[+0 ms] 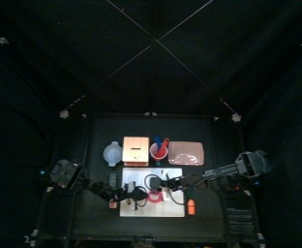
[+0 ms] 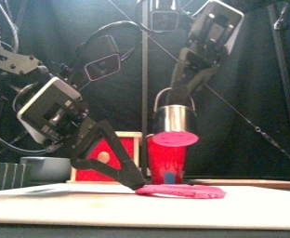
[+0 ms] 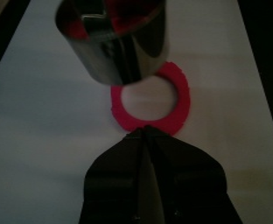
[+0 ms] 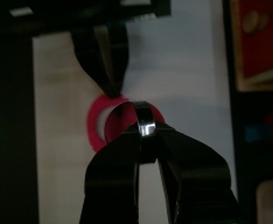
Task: Get the cutter from the drawer then cut the dough then place the extra dough in the bowl
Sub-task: Place the extra dough in the bowl
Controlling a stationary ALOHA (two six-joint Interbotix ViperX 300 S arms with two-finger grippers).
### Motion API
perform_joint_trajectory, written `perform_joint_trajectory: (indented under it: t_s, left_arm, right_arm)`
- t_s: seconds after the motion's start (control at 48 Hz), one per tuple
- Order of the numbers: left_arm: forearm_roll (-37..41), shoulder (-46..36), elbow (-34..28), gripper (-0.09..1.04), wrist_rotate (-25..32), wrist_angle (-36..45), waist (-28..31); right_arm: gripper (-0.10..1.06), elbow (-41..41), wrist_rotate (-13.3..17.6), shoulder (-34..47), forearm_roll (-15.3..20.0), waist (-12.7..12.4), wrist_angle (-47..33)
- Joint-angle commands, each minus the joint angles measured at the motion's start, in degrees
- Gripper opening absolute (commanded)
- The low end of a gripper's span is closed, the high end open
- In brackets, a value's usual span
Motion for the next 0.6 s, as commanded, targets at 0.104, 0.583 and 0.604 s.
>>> perform_joint_trajectory:
  t_s: [0.104,0.583,0.604]
  left_arm:
    - [-1.7,-4.1,2.1,0.55,0.2,-0.3,0.9]
    - [1.0,-11.6,2.9,0.59,1.3,-1.1,4.5]
    - [1.6,-11.4,2.6,0.60,1.5,-1.0,4.6]
  right_arm:
    - [0.49,7.6,0.4,-5.7,-0.3,-2.1,1.7]
    - [0.69,16.2,0.5,-8.2,0.2,-2.6,-7.5]
    - [0.72,16.2,0.5,-8.2,0.2,-2.6,-7.5]
